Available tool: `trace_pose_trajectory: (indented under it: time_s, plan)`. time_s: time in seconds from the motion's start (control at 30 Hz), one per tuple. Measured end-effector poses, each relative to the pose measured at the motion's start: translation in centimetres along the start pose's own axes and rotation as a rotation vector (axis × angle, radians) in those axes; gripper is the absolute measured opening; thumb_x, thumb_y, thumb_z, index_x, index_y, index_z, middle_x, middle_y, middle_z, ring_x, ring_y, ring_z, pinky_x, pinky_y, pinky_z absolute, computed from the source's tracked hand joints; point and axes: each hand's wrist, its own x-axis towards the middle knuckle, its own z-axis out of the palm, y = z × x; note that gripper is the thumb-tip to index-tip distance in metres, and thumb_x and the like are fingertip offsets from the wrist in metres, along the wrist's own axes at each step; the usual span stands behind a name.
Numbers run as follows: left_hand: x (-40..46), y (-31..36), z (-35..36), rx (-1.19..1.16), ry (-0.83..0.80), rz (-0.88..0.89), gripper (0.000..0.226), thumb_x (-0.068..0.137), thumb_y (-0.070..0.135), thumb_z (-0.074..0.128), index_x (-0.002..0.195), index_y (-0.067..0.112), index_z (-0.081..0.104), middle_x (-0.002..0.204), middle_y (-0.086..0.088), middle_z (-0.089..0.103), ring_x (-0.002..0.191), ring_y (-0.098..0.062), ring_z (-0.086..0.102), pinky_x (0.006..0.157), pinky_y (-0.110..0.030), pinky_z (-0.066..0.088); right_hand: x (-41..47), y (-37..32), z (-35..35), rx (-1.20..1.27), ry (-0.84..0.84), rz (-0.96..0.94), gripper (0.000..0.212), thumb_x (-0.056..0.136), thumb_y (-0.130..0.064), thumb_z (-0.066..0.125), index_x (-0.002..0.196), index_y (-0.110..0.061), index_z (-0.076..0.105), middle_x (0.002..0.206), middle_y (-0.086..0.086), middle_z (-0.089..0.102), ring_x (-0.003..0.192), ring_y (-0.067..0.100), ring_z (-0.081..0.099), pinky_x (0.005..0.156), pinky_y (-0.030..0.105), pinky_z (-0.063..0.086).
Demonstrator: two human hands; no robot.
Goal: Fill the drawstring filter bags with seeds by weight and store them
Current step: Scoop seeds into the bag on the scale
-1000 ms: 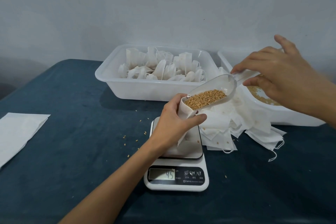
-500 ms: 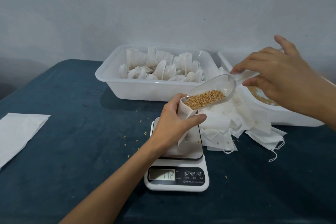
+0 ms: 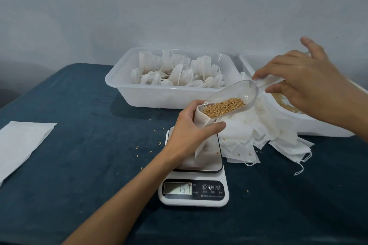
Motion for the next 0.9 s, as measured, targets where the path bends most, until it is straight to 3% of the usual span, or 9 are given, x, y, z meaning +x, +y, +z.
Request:
trace_pose_trajectory:
  time_s: [0.9]
  plan:
    - [-0.01, 0.01, 0.0, 0.009, 0.002, -0.022, 0.052, 0.075, 0.027, 0.087, 0.121, 0.024, 0.064, 0.117, 0.002, 0.075, 0.111, -0.022, 0.071, 0.104, -0.052, 0.054, 0.11, -0.04, -0.16, -0.002, 0.003, 0.001, 0.032, 0.084, -0.013, 0.071, 0.115, -0.02, 0.07, 0.104, 0.0, 0.07, 0.108, 0.033, 0.062, 0.12, 0.059, 0.009]
